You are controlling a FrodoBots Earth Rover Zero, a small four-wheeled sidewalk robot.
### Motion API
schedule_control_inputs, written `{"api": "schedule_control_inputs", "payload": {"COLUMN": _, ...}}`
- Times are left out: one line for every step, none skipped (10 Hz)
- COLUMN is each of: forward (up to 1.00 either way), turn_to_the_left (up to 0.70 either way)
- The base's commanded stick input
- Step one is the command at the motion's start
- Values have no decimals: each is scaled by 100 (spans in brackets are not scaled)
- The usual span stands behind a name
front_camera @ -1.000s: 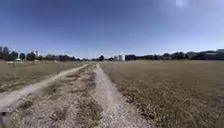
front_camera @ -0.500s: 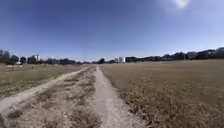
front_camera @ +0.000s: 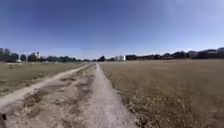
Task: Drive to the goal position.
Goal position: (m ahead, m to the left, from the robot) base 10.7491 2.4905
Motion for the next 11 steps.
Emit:
{"api": "schedule_control_inputs", "payload": {"forward": 70, "turn_to_the_left": 0}}
{"api": "schedule_control_inputs", "payload": {"forward": 70, "turn_to_the_left": 0}}
{"api": "schedule_control_inputs", "payload": {"forward": 70, "turn_to_the_left": 0}}
{"api": "schedule_control_inputs", "payload": {"forward": 70, "turn_to_the_left": 6}}
{"api": "schedule_control_inputs", "payload": {"forward": 70, "turn_to_the_left": 14}}
{"api": "schedule_control_inputs", "payload": {"forward": 70, "turn_to_the_left": 22}}
{"api": "schedule_control_inputs", "payload": {"forward": 70, "turn_to_the_left": 29}}
{"api": "schedule_control_inputs", "payload": {"forward": 70, "turn_to_the_left": 32}}
{"api": "schedule_control_inputs", "payload": {"forward": 70, "turn_to_the_left": 19}}
{"api": "schedule_control_inputs", "payload": {"forward": 70, "turn_to_the_left": 21}}
{"api": "schedule_control_inputs", "payload": {"forward": 70, "turn_to_the_left": 26}}
